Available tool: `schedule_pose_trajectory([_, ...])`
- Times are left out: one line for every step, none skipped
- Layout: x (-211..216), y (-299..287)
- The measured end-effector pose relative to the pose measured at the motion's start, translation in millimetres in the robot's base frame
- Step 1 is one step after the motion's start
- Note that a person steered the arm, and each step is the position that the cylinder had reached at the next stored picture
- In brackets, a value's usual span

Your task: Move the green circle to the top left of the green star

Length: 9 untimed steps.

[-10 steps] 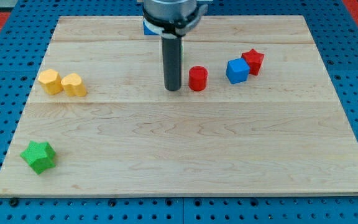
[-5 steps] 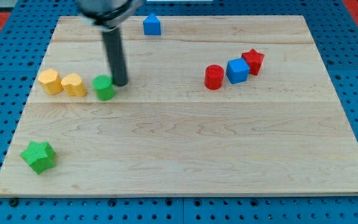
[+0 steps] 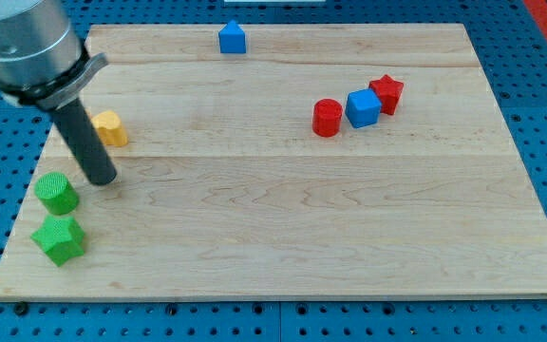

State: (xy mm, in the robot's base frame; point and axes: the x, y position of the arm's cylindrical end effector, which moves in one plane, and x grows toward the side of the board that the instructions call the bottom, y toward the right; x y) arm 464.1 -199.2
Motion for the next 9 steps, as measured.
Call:
schedule_pose_trajectory([2,-45])
schedule_pose_trajectory([50,-45])
schedule_pose_trajectory([50,-37])
schedule_pose_trajectory([26,-76])
schedule_pose_trajectory([42,-105])
schedule_pose_trajectory([77,-92])
schedule_pose_trajectory([79,-83])
schedule_pose_trajectory([56,-83])
schedule_pose_trajectory([24,-66])
